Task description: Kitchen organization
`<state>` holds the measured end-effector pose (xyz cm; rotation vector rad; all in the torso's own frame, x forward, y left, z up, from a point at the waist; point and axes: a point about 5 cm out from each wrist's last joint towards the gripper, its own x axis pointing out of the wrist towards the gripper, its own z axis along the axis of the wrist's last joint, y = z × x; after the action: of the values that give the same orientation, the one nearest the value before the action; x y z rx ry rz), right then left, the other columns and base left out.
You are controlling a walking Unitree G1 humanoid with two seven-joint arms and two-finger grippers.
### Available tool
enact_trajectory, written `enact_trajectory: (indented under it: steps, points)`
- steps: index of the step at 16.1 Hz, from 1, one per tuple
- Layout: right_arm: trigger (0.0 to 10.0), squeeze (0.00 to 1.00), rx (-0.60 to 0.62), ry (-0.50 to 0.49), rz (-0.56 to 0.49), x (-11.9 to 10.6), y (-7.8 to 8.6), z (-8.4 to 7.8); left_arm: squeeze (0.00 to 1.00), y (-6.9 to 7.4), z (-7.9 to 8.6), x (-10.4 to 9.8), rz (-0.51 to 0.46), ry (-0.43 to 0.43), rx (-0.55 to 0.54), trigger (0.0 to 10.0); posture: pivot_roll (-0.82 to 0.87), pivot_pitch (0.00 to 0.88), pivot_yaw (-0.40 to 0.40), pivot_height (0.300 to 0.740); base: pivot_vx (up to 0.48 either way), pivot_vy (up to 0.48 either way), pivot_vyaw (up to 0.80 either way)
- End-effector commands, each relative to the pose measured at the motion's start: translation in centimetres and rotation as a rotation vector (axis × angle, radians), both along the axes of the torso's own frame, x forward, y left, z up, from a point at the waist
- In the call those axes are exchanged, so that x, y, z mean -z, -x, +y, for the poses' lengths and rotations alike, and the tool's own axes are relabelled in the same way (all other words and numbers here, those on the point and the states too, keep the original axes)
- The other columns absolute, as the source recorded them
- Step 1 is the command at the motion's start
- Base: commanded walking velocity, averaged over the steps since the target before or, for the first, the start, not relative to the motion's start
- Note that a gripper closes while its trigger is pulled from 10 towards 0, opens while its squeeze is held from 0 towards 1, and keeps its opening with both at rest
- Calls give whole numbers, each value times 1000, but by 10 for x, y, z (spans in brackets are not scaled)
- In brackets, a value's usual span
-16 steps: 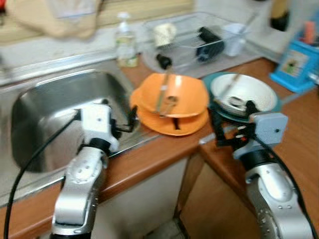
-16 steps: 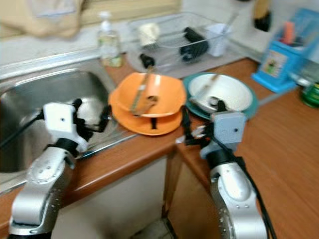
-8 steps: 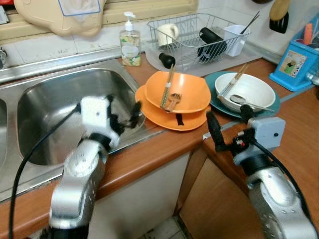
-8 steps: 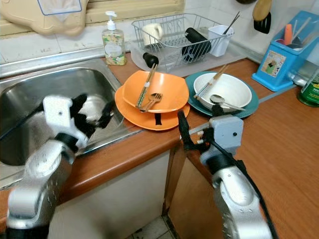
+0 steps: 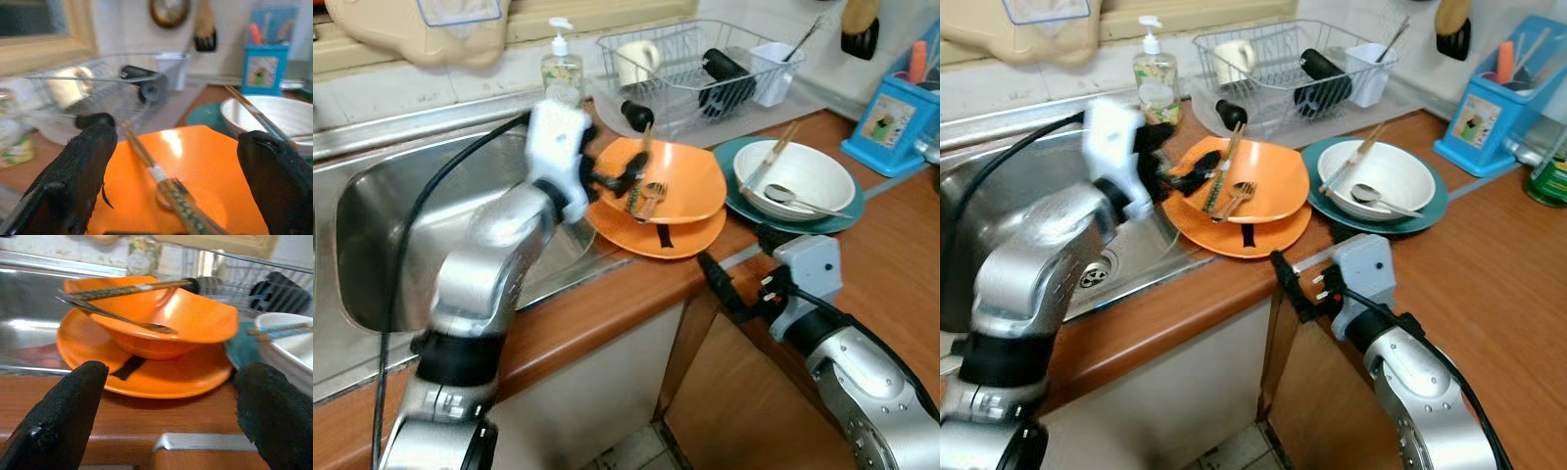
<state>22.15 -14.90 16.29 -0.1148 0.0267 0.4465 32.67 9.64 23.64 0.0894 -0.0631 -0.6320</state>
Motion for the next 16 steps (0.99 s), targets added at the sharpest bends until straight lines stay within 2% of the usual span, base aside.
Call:
enact_trajectory:
  steps: [1,2,3,7,9,10,16]
  points:
    - [10000,0,-60,12,-18,-7,2,6,0,-8,-10,2,63,-49,44,4902,-153,0,10,740,0,0,0]
    - [10000,0,-60,12,-18,-7,2,6,0,-8,-10,2,63,-49,44,4902,-153,0,10,740,0,0,0]
    - [10000,0,-106,50,-16,-8,3,9,0,-21,-23,2,139,-169,75,0,-160,0,17,740,0,0,0]
    - [10000,0,-130,68,-1,-8,4,11,0,-33,-32,3,175,-274,89,0,-163,0,23,740,0,0,0]
    - [10000,0,-141,79,7,-8,5,11,0,-41,-38,8,200,-355,107,0,-165,0,23,740,0,0,0]
    - [10000,0,-146,85,9,-8,5,12,0,-47,-38,11,214,-426,87,0,-167,0,23,740,0,0,0]
    - [10000,0,-157,101,13,-9,5,12,0,-61,-36,10,247,-455,36,0,-172,0,27,740,0,0,0]
